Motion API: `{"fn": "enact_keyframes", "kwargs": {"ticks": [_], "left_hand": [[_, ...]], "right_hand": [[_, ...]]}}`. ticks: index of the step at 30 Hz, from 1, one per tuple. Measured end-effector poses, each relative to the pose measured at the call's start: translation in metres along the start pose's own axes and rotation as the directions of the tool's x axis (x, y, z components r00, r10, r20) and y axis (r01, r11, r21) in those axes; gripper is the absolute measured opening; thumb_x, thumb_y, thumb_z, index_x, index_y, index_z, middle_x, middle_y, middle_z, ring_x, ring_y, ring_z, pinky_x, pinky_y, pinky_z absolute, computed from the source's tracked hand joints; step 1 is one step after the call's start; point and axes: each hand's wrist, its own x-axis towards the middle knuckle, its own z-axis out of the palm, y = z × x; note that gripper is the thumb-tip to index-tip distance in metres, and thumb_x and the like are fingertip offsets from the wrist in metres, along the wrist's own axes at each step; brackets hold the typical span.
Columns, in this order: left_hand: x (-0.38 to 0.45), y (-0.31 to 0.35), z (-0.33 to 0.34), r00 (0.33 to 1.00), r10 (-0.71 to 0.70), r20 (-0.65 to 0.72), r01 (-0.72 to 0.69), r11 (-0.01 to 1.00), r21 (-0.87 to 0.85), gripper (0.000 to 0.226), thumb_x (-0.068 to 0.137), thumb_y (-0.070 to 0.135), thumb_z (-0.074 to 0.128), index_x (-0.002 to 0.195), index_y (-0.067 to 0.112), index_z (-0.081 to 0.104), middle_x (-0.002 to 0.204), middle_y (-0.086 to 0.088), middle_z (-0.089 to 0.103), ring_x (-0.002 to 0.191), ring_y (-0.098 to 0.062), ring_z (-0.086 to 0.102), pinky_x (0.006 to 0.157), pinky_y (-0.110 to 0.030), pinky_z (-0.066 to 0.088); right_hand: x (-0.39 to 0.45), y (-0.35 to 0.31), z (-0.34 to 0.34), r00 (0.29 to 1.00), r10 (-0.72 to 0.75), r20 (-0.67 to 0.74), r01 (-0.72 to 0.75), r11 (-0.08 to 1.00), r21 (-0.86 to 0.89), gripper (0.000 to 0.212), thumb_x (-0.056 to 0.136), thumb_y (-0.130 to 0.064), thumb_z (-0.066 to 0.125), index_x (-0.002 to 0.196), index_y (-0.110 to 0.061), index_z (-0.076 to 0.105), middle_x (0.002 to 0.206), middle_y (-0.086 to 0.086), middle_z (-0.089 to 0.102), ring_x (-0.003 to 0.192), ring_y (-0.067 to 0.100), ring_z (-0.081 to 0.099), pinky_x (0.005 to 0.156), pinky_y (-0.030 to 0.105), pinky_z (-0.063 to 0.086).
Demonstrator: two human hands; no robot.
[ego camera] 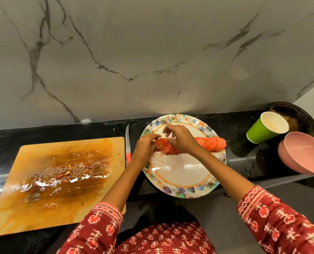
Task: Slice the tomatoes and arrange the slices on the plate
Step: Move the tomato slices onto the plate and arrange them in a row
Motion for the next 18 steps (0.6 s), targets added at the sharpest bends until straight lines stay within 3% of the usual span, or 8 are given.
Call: {"fn": "enact_keyframes", "kwargs": {"ticks": [4, 7, 12, 14, 18], "left_hand": [[-0.003, 0.001, 0.001, 0.997, 0.042, -0.062, -0.044, 0.998, -0.037, 0.047, 0.078, -0.002, 0.067, 0.124, 0.007, 0.057, 0.103, -0.014, 0.066, 0.081, -0.013, 0.061, 0.081, -0.024, 0.051], [-0.005, -0.001, 0.002, 0.996, 0.025, -0.085, -0.029, 0.998, -0.052, 0.050, 0.077, -0.004, 0.068, 0.125, 0.005, 0.055, 0.097, -0.013, 0.066, 0.078, -0.010, 0.059, 0.078, -0.019, 0.049], [-0.003, -0.004, -0.004, 0.997, -0.064, -0.051, 0.058, 0.991, -0.117, 0.045, 0.077, -0.006, 0.066, 0.119, 0.007, 0.058, 0.088, -0.007, 0.060, 0.076, -0.010, 0.056, 0.075, -0.020, 0.051], [-0.001, -0.006, -0.008, 0.994, -0.102, -0.036, 0.096, 0.985, -0.146, 0.041, 0.077, -0.007, 0.064, 0.115, 0.008, 0.061, 0.089, -0.005, 0.059, 0.081, -0.011, 0.055, 0.072, -0.014, 0.048], [0.004, 0.002, -0.017, 0.977, -0.212, -0.006, 0.192, 0.898, -0.396, 0.039, 0.078, -0.006, 0.065, 0.115, 0.007, 0.060, 0.088, -0.002, 0.056, 0.080, -0.011, 0.057, 0.067, -0.015, 0.053]], "right_hand": [[-0.001, -0.005, 0.003, 0.998, -0.043, 0.054, 0.046, 0.997, -0.064, 0.030, 0.087, -0.012, 0.062, 0.117, -0.014, 0.058, 0.107, 0.003, 0.067, 0.104, 0.019, 0.051, 0.079, 0.029, 0.042], [-0.001, -0.005, 0.008, 0.999, -0.033, 0.026, 0.034, 0.999, -0.030, 0.028, 0.086, -0.007, 0.061, 0.114, -0.013, 0.060, 0.099, 0.006, 0.069, 0.096, 0.019, 0.052, 0.074, 0.027, 0.041], [-0.003, 0.000, 0.003, 0.998, -0.032, -0.061, 0.034, 0.998, 0.044, 0.024, 0.084, -0.005, 0.061, 0.107, -0.011, 0.060, 0.090, 0.005, 0.068, 0.087, 0.017, 0.052, 0.080, 0.037, 0.049], [-0.003, 0.003, -0.002, 0.995, -0.051, -0.090, 0.058, 0.996, 0.069, 0.024, 0.084, -0.006, 0.061, 0.107, -0.011, 0.060, 0.091, 0.003, 0.066, 0.086, 0.015, 0.053, 0.079, 0.034, 0.048], [-0.007, 0.003, -0.007, 0.997, -0.077, -0.032, 0.081, 0.980, 0.179, 0.024, 0.086, -0.012, 0.064, 0.110, -0.011, 0.060, 0.094, 0.002, 0.066, 0.081, 0.009, 0.056, 0.069, 0.017, 0.046]]}}
